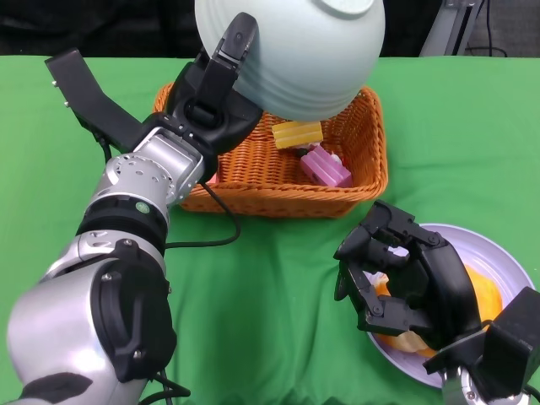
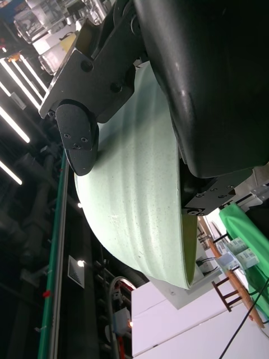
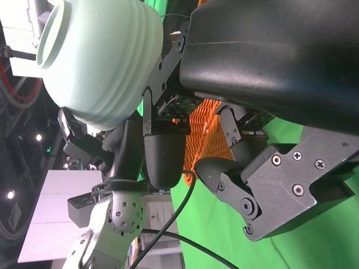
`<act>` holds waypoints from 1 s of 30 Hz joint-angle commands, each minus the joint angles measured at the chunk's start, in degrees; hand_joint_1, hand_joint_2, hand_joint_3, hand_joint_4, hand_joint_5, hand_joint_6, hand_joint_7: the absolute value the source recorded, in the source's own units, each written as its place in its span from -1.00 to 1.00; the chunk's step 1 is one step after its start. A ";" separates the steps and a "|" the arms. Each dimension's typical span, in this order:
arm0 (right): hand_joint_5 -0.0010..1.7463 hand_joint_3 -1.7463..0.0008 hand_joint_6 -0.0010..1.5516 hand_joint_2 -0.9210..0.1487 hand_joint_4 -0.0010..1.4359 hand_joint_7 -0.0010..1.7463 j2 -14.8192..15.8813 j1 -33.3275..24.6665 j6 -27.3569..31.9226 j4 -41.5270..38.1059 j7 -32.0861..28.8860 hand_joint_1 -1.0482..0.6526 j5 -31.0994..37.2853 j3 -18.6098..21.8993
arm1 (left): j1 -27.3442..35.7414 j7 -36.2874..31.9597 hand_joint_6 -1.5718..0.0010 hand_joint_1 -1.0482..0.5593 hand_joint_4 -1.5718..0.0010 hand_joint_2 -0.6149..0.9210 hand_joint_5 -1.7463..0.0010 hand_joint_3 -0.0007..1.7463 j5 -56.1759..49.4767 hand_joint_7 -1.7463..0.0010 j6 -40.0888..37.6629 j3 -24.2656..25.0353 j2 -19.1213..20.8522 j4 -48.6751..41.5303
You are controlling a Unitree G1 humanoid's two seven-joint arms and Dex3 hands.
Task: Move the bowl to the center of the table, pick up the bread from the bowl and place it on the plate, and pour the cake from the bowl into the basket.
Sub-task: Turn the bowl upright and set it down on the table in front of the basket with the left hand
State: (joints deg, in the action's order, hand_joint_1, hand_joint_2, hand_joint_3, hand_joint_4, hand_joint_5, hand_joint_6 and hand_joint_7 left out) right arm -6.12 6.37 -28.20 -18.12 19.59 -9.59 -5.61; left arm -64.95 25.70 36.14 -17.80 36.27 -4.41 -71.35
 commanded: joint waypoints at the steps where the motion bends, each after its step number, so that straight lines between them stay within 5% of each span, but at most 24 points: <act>1: 0.94 -0.34 -0.24 -0.29 -0.03 0.67 0.52 -0.28 -0.06 0.35 -0.10 0.22 0.18 0.27 | -1.48 1.07 0.27 0.13 0.15 0.69 -1.00 0.06 -0.07 -0.89 1.30 -0.50 0.50 0.59; 6: 0.95 -0.34 -0.24 -0.29 -0.03 0.68 0.50 -0.19 -0.02 0.14 0.53 0.22 -0.46 0.29 | -0.93 1.70 0.23 0.13 0.16 0.70 -1.00 0.07 -2.08 -0.80 3.88 -2.86 0.43 1.07; 13: 0.94 -0.34 -0.22 -0.26 0.01 0.67 0.45 -0.13 -0.47 -0.14 -0.17 0.18 0.60 0.19 | 1.36 9.44 0.06 0.11 0.15 0.88 -1.00 -0.17 -11.82 -0.61 16.97 -13.02 0.81 4.87; 16: 0.94 -0.34 -0.22 -0.26 0.01 0.66 0.32 -0.14 -0.50 -0.13 -0.06 0.19 0.46 0.16 | 1.78 10.19 -0.05 0.13 0.07 0.83 -0.96 -0.14 -14.49 -0.54 21.34 -15.51 1.35 5.76; 30: 0.93 -0.37 -0.23 -0.28 -0.01 0.66 0.39 -0.29 -0.18 0.07 0.51 0.23 0.02 0.20 | 6.80 5.33 0.06 0.07 0.04 0.67 -1.00 0.11 -31.13 -0.65 51.76 -27.73 6.06 7.92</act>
State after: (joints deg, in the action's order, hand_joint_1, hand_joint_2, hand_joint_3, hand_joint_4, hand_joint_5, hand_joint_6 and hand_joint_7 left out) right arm -6.13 6.37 -28.14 -18.11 19.99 -9.14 -5.74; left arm -59.05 31.89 6.18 30.87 9.36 0.33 -64.36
